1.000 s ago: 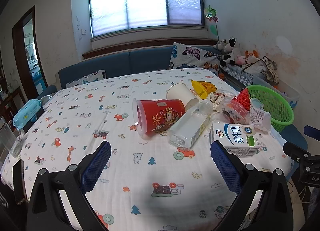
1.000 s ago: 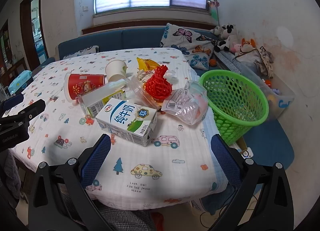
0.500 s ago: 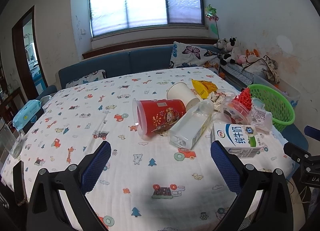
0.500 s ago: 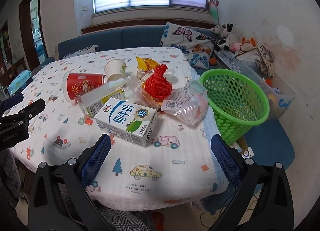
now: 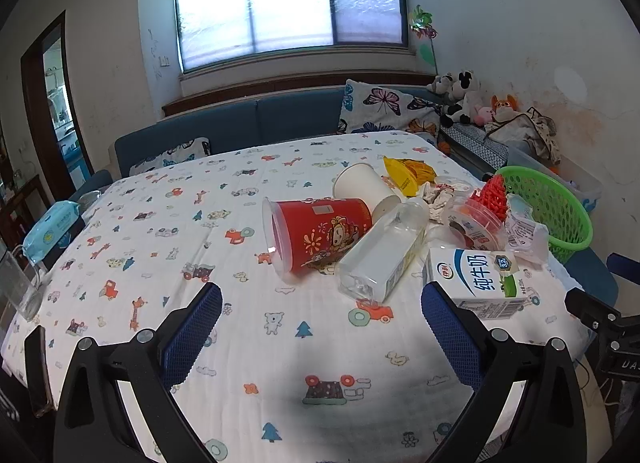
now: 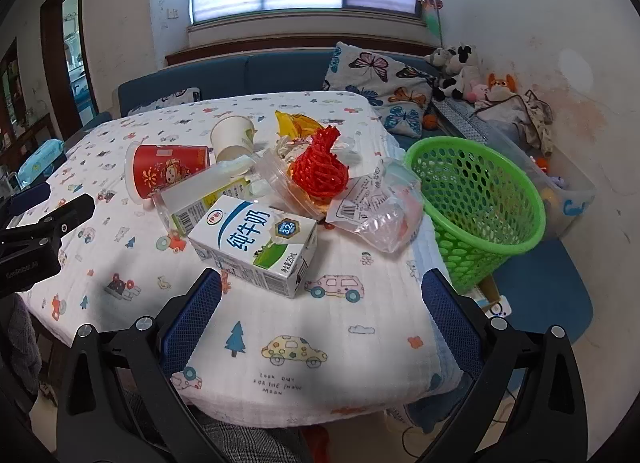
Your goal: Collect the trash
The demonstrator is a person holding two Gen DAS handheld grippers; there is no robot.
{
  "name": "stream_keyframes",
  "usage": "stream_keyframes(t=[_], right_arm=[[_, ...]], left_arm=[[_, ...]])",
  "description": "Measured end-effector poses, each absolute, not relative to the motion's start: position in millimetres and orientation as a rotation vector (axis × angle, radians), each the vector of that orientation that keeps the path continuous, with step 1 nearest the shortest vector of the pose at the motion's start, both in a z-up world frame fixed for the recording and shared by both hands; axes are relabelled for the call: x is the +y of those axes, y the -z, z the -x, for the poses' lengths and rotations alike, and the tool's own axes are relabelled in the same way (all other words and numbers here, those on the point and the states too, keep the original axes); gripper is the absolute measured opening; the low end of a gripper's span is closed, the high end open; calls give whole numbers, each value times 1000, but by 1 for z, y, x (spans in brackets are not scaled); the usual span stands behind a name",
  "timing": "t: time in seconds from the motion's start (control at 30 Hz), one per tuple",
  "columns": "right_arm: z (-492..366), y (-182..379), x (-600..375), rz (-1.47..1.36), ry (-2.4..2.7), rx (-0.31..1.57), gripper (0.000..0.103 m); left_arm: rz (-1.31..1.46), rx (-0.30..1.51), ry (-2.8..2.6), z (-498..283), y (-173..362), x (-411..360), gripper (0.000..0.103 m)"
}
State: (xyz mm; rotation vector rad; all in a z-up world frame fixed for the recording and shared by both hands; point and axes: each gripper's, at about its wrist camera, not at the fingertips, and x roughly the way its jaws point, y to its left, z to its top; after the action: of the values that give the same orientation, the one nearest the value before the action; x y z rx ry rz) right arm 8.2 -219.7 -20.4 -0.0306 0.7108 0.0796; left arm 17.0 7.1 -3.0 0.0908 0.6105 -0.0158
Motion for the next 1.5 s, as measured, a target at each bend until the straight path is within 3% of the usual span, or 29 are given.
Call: stream_keyframes(t=[0.93, 1.5], right_arm=[[-68, 17, -273, -14, -40, 722, 98], [-136, 56, -300, -127, -29, 859, 82]], left_arm=[[-101, 649, 39, -68, 6, 9, 97], [-94, 682, 86, -95, 14, 1, 97]])
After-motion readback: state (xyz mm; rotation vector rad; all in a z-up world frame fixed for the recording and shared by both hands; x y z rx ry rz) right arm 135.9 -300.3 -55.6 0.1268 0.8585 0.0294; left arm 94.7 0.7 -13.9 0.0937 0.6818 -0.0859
